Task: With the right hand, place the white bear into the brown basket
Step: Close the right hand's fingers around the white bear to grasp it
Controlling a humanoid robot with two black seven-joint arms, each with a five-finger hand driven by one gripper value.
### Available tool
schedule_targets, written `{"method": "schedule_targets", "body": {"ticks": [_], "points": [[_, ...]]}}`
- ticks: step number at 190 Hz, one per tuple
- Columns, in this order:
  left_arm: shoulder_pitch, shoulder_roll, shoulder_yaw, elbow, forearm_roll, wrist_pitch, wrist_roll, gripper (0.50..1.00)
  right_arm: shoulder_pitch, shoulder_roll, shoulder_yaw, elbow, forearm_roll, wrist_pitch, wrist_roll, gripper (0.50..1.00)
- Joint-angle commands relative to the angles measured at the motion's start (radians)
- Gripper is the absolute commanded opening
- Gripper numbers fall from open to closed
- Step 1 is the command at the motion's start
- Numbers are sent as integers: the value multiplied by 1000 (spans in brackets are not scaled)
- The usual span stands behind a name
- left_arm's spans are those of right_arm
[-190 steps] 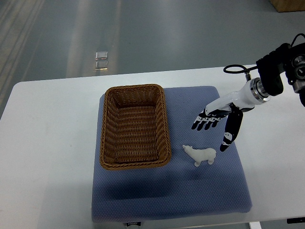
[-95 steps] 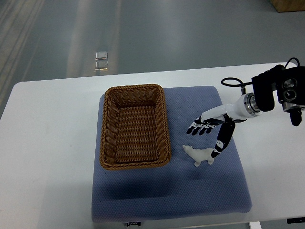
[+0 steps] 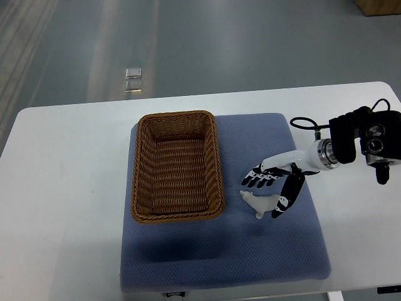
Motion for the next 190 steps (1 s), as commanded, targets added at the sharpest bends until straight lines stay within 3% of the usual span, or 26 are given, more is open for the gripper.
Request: {"method": "schedule_targets", "body": {"ticks": [1, 23, 66, 100, 130, 190], "points": [[0, 0, 0, 0, 0, 1, 0, 1000, -22, 8, 4, 0, -24, -19, 11, 901], [0, 0, 0, 0, 0, 1, 0, 1000, -41, 9, 4, -2, -29, -33, 15, 895], [0, 0, 0, 0, 0, 1, 0, 1000, -65, 14, 5, -10, -44, -55, 17, 809], [2, 0, 0, 0, 0, 1, 0, 1000, -84, 14, 27, -10, -47, -53, 17, 674], [2, 0, 0, 0, 0, 1, 0, 1000, -90, 14, 27, -14, -96, -56, 21, 500], [2, 0, 0, 0, 0, 1, 0, 1000, -82, 3, 61, -16, -103, -85, 31, 500]]}}
